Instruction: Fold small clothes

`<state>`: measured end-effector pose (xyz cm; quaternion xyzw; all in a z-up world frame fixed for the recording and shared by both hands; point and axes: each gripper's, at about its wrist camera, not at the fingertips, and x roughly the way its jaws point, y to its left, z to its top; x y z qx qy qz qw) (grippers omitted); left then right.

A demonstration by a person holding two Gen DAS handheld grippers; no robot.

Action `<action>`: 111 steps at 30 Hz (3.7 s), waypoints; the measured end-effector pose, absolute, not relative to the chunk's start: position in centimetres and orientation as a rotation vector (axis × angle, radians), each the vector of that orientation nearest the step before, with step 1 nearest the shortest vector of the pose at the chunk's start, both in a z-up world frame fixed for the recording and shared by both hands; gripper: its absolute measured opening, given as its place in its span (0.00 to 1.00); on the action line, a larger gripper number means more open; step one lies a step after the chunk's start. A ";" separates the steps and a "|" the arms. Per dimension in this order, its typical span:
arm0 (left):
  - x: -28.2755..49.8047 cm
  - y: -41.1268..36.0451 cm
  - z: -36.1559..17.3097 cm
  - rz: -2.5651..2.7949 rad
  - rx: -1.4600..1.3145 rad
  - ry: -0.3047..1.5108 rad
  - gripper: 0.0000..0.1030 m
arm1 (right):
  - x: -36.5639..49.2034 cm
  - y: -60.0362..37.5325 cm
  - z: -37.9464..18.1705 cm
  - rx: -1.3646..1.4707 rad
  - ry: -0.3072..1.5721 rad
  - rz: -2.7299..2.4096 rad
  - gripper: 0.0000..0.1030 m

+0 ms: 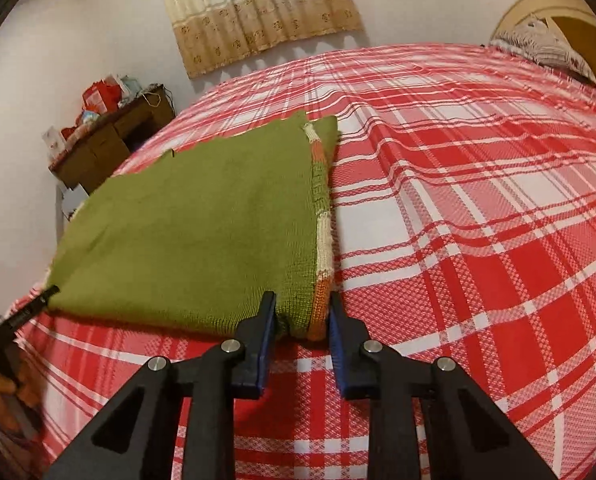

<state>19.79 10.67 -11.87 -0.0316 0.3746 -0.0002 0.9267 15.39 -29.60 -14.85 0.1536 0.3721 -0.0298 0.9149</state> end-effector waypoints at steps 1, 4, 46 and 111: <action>19.7 10.7 -11.9 0.001 -0.067 0.767 0.65 | 15.0 -29.4 -14.2 0.317 0.745 -0.076 0.24; 19.5 10.5 -12.1 0.021 -0.056 0.756 0.69 | 13.3 -26.8 -11.1 0.180 0.626 -0.099 0.24; 23.3 11.1 -11.7 -0.120 -0.688 0.711 0.71 | 21.4 -15.5 -15.8 0.142 0.702 0.222 0.37; 21.6 -2.2 -10.1 -0.325 0.008 0.655 0.20 | 39.8 -11.5 -12.5 0.092 0.827 0.480 0.14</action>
